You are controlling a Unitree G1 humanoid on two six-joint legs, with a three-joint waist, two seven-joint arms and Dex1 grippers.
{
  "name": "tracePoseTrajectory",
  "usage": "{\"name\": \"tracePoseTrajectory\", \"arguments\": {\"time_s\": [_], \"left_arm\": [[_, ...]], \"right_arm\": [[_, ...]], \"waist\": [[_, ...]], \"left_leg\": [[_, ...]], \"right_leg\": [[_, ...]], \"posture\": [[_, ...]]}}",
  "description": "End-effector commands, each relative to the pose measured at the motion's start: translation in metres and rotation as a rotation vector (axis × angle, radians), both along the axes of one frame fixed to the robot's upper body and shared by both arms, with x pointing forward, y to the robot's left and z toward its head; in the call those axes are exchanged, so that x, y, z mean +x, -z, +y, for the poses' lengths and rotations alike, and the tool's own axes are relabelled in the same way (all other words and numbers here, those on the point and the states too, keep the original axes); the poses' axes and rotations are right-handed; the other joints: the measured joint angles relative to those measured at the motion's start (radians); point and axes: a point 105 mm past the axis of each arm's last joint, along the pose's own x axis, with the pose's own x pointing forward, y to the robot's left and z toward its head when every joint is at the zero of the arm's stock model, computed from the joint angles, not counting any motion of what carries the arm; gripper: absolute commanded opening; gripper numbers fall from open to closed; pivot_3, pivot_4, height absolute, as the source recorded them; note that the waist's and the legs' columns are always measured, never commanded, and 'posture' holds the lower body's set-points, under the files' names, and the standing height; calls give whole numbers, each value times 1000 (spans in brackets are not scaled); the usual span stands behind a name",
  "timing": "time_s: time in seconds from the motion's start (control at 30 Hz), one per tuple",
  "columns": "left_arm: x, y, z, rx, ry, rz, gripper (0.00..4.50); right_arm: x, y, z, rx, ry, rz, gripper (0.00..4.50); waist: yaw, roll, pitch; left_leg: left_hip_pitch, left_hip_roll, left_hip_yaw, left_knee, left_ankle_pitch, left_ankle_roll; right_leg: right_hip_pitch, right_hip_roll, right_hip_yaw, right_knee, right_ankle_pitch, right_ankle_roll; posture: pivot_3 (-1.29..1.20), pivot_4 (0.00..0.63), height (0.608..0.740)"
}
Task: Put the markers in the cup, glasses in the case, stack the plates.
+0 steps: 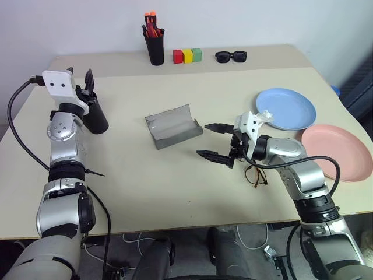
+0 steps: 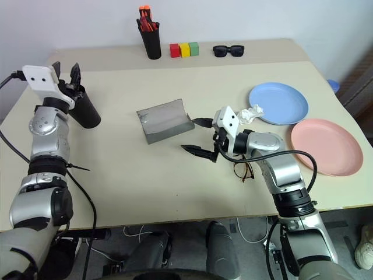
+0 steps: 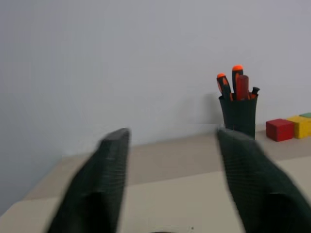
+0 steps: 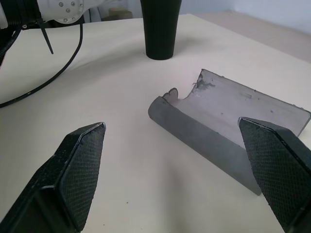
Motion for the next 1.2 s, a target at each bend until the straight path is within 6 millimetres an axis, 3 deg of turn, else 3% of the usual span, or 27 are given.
{"name": "tracePoseTrajectory", "arguments": {"time_s": [0.03,0.13,0.2,0.27,0.4,0.5,0.6,0.9,1.0,1.2], "left_arm": [[-6,-24,-3,-4,31,-91,4476],[-9,-32,-25,-27,180,-101,4476],[-16,-34,-62,-21,411,-51,4476],[-30,-25,-99,5,658,60,4476],[-57,0,-148,152,962,250,4476],[-61,23,-162,201,1024,404,4476],[-57,58,-178,286,1041,568,4476],[-45,105,-204,463,1009,704,4476],[-45,111,-206,468,1012,736,3679],[-48,112,-206,430,1046,779,594]], "right_arm": [[-3,-17,2,19,-13,-63,4500],[-3,-16,1,16,-11,-65,4500],[-2,-18,0,22,-9,-65,4500],[-1,-18,0,25,-7,-64,4500],[1,-17,-7,0,4,-76,4500],[6,-17,-18,-25,22,-81,4500],[13,-19,-37,-52,83,-100,4500],[6,-17,-29,-25,93,-112,4500],[5,-16,-32,-28,105,-113,4500],[6,-17,-30,-23,110,-119,4500]], "waist": [[0,0,0],[1,0,0],[-1,0,0],[-2,0,0],[-4,0,0],[-4,0,0],[-2,0,0],[1,0,0],[0,0,0],[0,0,0]], "left_leg": [[0,0,0,0,0,0],[0,0,0,0,0,0],[-1,0,0,0,0,0],[-1,0,0,1,-1,1],[0,0,0,1,-2,3],[0,0,0,1,-2,3],[1,1,1,1,-2,4],[0,1,1,1,-2,3],[0,1,1,1,-2,3],[0,1,1,1,-2,4]], "right_leg": [[0,0,0,0,0,0],[0,0,0,0,0,0],[0,0,0,0,0,0],[0,0,0,0,0,0],[0,0,0,1,0,0],[0,1,1,1,0,0],[1,2,1,1,0,0],[0,2,2,0,0,0],[0,2,2,0,0,0],[0,2,2,0,0,0]], "posture": [[0,150,740],[0,150,740],[0,150,740],[0,150,740],[0,150,740],[0,150,740],[0,150,740],[0,150,740],[0,150,740],[0,150,740]]}}
